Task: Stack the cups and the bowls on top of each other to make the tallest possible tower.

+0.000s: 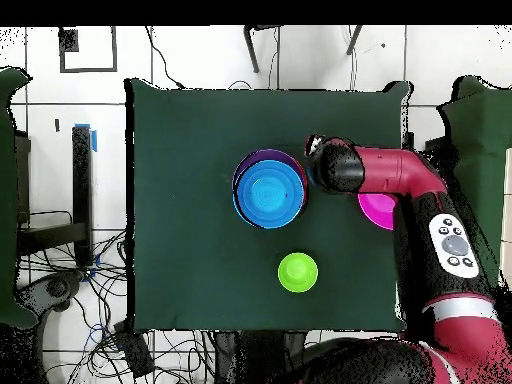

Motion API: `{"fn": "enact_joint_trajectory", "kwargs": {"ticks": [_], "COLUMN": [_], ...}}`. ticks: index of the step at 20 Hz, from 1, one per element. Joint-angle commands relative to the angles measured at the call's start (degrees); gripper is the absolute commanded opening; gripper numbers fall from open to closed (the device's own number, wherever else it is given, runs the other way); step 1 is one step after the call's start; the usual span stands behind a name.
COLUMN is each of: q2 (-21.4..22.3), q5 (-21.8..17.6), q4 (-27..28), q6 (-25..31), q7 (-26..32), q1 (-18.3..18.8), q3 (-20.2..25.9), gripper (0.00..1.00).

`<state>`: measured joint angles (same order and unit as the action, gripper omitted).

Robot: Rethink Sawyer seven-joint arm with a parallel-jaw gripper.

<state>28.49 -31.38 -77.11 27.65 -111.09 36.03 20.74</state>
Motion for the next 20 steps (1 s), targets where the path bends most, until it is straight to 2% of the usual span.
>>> {"fn": "enact_joint_trajectory", "kwargs": {"ticks": [1, 9, 15, 20], "q2": [3.4, 3.1, 2.2, 2.1], "q5": [-3.1, -3.5, -5.2, -5.5], "q4": [-4.2, -4.5, -7.2, -8.8], "q6": [7.9, 6.9, 1.5, -1.2], "q7": [9.2, 9.2, 3.9, 1.8], "q1": [-1.4, -0.5, -0.6, -0.6], "q3": [-0.5, -0.4, -3.5, -5.0], "gripper": [1.0, 1.0, 1.0, 1.0]}}
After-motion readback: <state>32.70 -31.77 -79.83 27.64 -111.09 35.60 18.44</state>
